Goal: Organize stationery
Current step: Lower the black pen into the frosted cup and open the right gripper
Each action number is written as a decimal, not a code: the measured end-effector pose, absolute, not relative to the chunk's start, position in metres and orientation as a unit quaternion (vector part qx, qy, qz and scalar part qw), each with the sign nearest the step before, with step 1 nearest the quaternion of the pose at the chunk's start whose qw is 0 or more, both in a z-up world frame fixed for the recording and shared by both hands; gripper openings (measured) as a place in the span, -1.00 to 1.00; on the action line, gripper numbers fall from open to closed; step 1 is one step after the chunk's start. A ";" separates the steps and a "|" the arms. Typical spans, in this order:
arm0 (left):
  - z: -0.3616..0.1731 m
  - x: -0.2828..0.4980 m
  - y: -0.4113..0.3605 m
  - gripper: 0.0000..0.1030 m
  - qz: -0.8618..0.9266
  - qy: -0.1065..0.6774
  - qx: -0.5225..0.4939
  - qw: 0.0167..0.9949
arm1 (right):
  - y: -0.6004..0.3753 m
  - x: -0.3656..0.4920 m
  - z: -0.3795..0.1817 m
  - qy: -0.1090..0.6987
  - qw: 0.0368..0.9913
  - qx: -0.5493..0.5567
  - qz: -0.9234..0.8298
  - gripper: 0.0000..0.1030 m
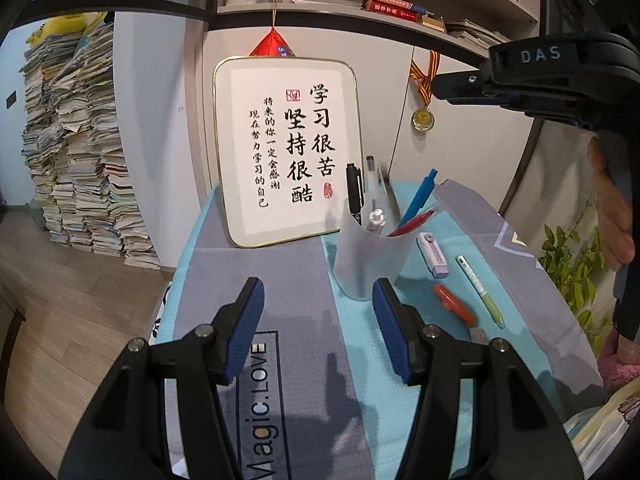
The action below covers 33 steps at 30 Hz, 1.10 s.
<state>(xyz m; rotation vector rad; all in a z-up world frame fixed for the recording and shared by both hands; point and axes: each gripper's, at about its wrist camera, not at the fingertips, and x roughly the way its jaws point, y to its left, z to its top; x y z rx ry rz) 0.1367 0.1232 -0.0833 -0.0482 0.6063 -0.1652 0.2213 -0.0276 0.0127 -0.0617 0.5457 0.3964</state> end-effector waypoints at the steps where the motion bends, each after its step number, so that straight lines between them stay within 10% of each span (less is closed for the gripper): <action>1: -0.084 0.137 0.123 0.06 -0.082 0.299 -0.024 0.950 | -0.029 0.222 0.012 0.269 0.943 -0.029 0.193 -0.77; 28: -0.094 0.147 0.114 0.06 -0.077 0.320 -0.005 0.944 | -0.120 0.351 -0.092 0.494 0.846 0.149 0.133 -0.76; 33: -0.098 0.157 0.117 0.06 -0.073 0.326 -0.004 0.942 | -0.122 0.392 -0.113 0.504 0.835 0.183 0.125 -0.30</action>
